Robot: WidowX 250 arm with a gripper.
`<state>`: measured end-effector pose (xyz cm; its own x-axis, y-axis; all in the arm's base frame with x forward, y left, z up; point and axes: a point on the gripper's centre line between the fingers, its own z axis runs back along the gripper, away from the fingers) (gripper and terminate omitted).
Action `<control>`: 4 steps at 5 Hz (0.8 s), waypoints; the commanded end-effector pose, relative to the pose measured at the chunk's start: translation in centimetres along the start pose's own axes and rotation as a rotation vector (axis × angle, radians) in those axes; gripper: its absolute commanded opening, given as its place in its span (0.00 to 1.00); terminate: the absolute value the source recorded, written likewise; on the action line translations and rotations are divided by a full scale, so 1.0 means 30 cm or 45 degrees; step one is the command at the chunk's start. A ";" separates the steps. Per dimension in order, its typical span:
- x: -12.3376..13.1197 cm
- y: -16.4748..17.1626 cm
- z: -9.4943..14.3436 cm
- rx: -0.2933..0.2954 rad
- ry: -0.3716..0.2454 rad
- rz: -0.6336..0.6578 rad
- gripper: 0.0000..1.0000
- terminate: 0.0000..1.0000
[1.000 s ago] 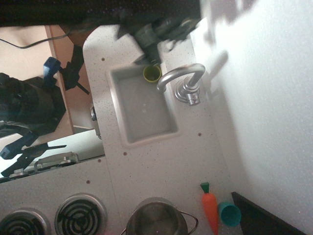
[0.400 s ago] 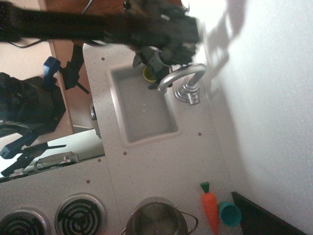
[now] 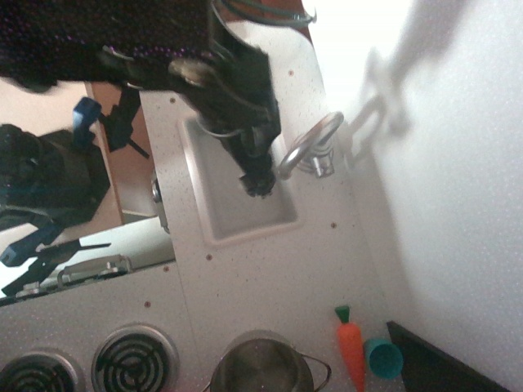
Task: Turn faucet right
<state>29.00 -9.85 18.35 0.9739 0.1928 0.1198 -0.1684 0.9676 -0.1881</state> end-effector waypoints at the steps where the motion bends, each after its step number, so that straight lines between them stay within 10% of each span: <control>1: -0.031 -0.090 -0.011 -0.006 0.009 -0.074 1.00 0.00; 2: -0.047 -0.109 -0.006 0.015 -0.006 -0.102 1.00 0.00; 4: -0.089 0.049 0.061 0.725 0.454 0.391 1.00 0.00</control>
<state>26.66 -6.80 17.80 0.8212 0.5650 -0.0797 -0.4516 0.7289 0.5145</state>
